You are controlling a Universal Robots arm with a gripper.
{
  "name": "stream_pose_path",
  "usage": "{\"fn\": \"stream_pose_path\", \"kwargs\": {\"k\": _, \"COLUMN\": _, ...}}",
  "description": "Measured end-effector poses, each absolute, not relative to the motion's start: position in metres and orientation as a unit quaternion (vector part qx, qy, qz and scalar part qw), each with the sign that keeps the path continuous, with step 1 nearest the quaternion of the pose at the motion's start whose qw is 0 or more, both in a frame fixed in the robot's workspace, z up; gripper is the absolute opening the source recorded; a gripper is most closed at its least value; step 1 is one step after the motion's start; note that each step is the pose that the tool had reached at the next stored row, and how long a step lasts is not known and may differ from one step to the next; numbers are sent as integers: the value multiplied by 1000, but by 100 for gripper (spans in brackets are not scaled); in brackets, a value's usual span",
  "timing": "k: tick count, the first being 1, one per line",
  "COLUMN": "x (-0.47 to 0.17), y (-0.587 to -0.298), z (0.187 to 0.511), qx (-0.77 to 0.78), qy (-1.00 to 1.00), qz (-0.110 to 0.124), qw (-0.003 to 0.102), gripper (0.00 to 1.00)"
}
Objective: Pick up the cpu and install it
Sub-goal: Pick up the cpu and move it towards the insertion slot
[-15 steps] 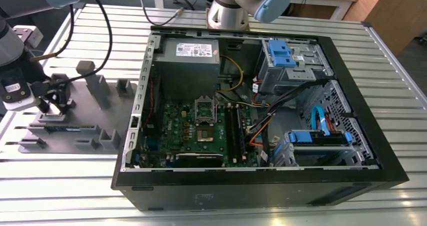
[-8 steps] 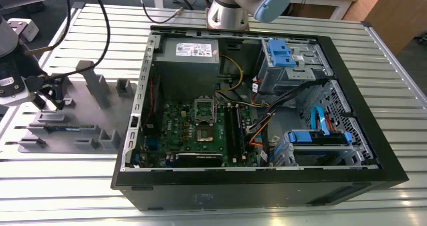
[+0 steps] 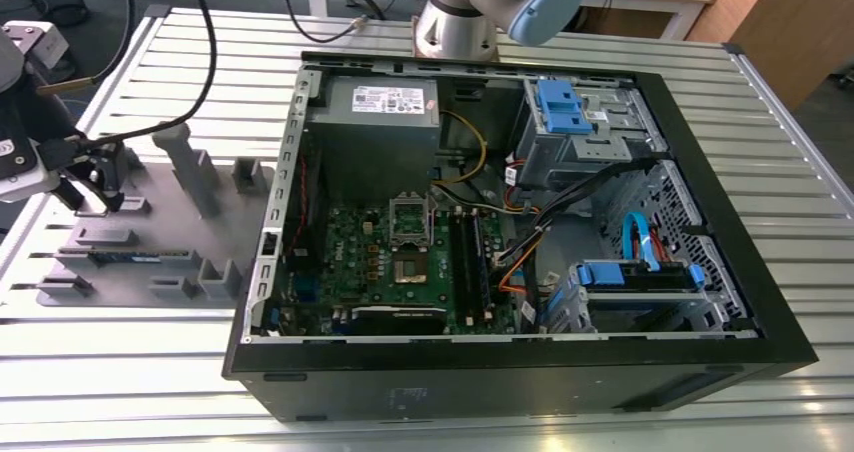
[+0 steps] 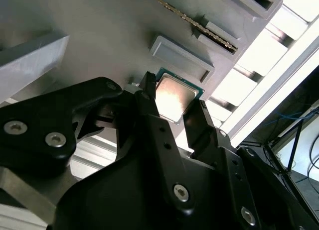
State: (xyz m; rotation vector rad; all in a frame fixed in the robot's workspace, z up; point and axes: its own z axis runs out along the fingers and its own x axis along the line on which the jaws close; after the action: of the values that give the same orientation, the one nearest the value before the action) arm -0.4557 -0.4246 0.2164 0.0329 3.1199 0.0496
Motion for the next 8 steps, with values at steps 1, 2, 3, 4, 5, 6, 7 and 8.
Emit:
{"fn": "stream_pose_path", "kwargs": {"k": 1, "x": -456, "y": -425, "z": 216, "qx": 11, "qy": 1000, "qz": 16, "qw": 11, "gripper": 47}}
{"fn": "stream_pose_path", "kwargs": {"k": 2, "x": -456, "y": -425, "z": 216, "qx": 11, "qy": 1000, "qz": 16, "qw": 11, "gripper": 47}}
{"fn": "stream_pose_path", "kwargs": {"k": 3, "x": -456, "y": -425, "z": 217, "qx": 11, "qy": 1000, "qz": 16, "qw": 11, "gripper": 47}}
{"fn": "stream_pose_path", "kwargs": {"k": 4, "x": -456, "y": -425, "z": 217, "qx": 11, "qy": 1000, "qz": 16, "qw": 11, "gripper": 47}}
{"fn": "stream_pose_path", "kwargs": {"k": 5, "x": -456, "y": -425, "z": 217, "qx": 11, "qy": 1000, "qz": 16, "qw": 11, "gripper": 47}}
{"fn": "stream_pose_path", "kwargs": {"k": 6, "x": -456, "y": -425, "z": 217, "qx": 11, "qy": 1000, "qz": 16, "qw": 11, "gripper": 47}}
{"fn": "stream_pose_path", "kwargs": {"k": 7, "x": -456, "y": -425, "z": 217, "qx": 11, "qy": 1000, "qz": 16, "qw": 11, "gripper": 47}}
{"fn": "stream_pose_path", "kwargs": {"k": 8, "x": -456, "y": -425, "z": 217, "qx": 11, "qy": 1000, "qz": 16, "qw": 11, "gripper": 47}}
